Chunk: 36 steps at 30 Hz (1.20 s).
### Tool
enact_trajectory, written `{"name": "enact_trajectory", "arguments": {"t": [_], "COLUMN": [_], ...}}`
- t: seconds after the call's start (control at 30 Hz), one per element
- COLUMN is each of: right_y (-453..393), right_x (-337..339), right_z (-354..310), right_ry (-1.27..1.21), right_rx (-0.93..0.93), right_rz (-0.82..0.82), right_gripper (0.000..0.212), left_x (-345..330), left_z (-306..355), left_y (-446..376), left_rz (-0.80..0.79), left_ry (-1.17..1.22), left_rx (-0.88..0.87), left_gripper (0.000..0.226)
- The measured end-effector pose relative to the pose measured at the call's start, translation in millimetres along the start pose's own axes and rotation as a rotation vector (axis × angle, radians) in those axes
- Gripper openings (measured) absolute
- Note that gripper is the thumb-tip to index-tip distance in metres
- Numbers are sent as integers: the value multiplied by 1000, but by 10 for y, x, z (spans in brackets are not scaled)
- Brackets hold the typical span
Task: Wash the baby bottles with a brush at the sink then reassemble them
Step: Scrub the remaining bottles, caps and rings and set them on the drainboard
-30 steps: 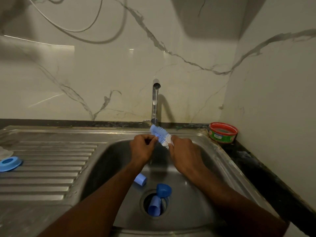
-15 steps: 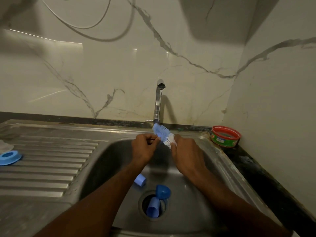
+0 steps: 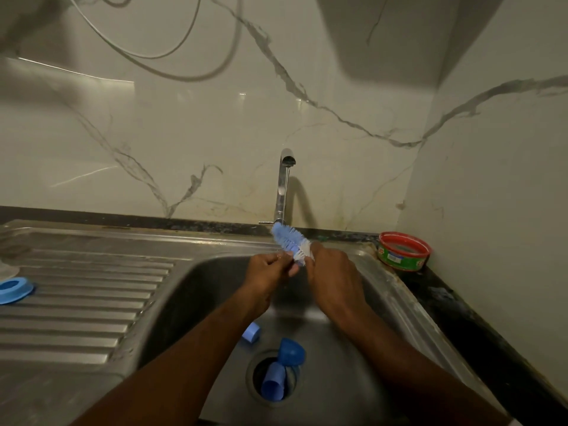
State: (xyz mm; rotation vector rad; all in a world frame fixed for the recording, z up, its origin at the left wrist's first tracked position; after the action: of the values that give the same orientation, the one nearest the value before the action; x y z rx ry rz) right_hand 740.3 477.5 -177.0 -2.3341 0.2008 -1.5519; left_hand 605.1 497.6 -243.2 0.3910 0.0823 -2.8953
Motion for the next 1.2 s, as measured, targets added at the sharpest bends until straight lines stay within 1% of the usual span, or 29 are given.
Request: {"name": "enact_trajectory", "arguments": {"t": [0.07, 0.13, 0.23, 0.27, 0.3, 0.37, 0.4, 0.47, 0.53, 0.57, 0.67, 0.73, 0.77, 0.8, 0.87, 0.93, 0.97, 1.03, 1.13, 1.17, 1.2], "right_y": [-48, -74, -26, -9, 26, 77, 85, 74, 31, 31, 54, 58, 51, 41, 26, 6, 4, 6, 11, 12, 14], "right_x": [24, 1, -61, -58, -16, 67, 94, 122, 158, 187, 202, 185, 182, 173, 167, 171, 184, 203, 221, 214, 195], "right_z": [-12, -43, -77, -63, -45, -56, -62, -43, -33, -14, 51, 107, 124, 129, 100, 52, 50, 85, 161, 163, 151], "right_ry": [-49, -34, 69, 84, 96, 93, 72, 10, -38, -56, -60, -48, -52, -64, -64, -12, 10, 10, -2, 2, 9], "right_rx": [-43, -42, 30, 50, 80, 148, 149, 101, 99, 108, 141, 134, 134, 140, 158, 177, 182, 185, 184, 188, 199], "right_rz": [9, -31, -107, -97, -43, 94, 125, 132, 171, 181, 171, 141, 133, 133, 133, 138, 141, 139, 133, 129, 125], "right_gripper": [46, 49, 51, 51, 46, 34, 31, 29, 30, 31, 34, 37, 36, 35, 33, 34, 34, 35, 35, 35, 34], "left_x": [-110, -139, -17, 23, 48, 53, 32, -52, -111, -125, -19, 81, 98, 83, -10, -112, -134, -90, 87, 113, 90], "left_z": [3, 36, 88, 94, 91, 74, 57, 18, 17, 33, 123, 162, 167, 164, 118, 71, 77, 129, 199, 176, 140], "left_y": [35, 49, 11, 5, 2, -4, -3, 26, 38, 36, -31, -85, -93, -76, -7, 66, 83, 55, -30, -49, -38], "left_rz": [-6, 50, 122, 126, 122, 99, 77, 13, -41, -43, 68, 158, 170, 151, 24, -107, -126, -53, 155, 171, 140], "left_ry": [210, 386, 529, 564, 589, 574, 544, 459, 353, 324, 369, 420, 418, 385, 248, 118, 88, 91, 194, 216, 212], "left_rx": [146, 241, 269, 274, 289, 320, 333, 347, 312, 280, 181, 161, 159, 165, 193, 200, 186, 123, 93, 110, 138], "left_gripper": [20, 19, 19, 21, 23, 27, 28, 29, 29, 29, 25, 23, 23, 23, 23, 20, 18, 17, 20, 20, 20]}}
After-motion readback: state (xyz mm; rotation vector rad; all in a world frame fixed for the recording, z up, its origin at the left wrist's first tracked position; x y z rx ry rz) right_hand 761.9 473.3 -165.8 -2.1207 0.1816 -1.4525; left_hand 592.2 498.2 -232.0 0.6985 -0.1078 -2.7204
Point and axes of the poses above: each hand's wrist, its own y-axis away from the middle knuckle, its own x-axis out of the back of the hand, z = x × y, the point moved 5 cm from there along -y, towards the middle knuckle, and after that the axes turned 5 degrees about z, right-handed, at the moved point
